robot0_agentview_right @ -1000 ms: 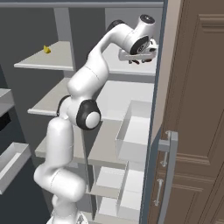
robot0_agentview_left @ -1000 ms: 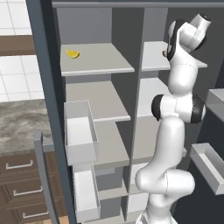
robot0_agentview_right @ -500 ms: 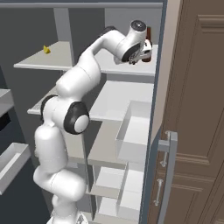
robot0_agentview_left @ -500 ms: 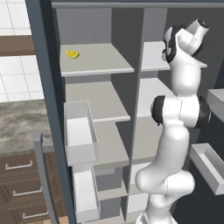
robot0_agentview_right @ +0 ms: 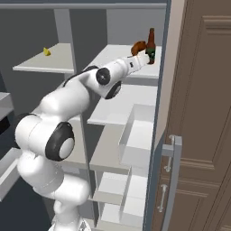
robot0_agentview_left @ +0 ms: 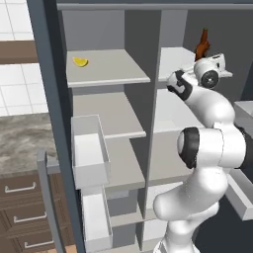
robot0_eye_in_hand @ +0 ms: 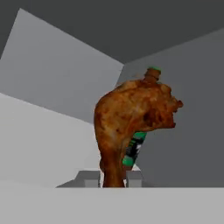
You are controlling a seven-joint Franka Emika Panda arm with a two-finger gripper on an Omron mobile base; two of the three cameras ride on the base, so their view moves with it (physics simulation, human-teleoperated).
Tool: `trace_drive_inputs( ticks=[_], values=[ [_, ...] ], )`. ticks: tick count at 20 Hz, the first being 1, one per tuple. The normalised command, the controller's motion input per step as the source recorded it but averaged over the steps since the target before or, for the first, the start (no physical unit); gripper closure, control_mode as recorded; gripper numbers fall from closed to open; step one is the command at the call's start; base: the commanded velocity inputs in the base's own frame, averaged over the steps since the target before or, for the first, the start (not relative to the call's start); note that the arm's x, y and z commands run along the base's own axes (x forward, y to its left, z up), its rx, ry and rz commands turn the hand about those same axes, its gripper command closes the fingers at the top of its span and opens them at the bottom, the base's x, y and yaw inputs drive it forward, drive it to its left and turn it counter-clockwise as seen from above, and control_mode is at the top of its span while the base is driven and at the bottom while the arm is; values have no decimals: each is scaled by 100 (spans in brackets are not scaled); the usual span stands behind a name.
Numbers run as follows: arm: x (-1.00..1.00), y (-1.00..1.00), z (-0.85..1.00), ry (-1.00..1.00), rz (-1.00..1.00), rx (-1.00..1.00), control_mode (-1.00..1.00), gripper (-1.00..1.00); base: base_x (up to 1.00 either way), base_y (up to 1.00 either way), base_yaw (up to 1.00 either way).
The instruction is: There's a chicken drumstick in the fridge that needs to be moved to the freezer for freezing. Pick up the chicken drumstick from the fridge, place it on any shelf in the freezer, and close the fridge and freezer doors when done.
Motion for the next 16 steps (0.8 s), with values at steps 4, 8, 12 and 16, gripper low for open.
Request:
trace_drive_inputs(
  ticks=[4, 8, 12, 16],
  values=[
    [-94, 4, 93, 23, 5, -3, -100, 100, 0, 0, 0],
    [-99, 15, 95, 38, 8, 0, -100, 100, 0, 0, 0],
    [-100, 9, 86, 49, 10, 3, -100, 100, 0, 0, 0],
    [-100, 31, 52, 56, 11, 6, -100, 100, 0, 0, 0]
  ],
)
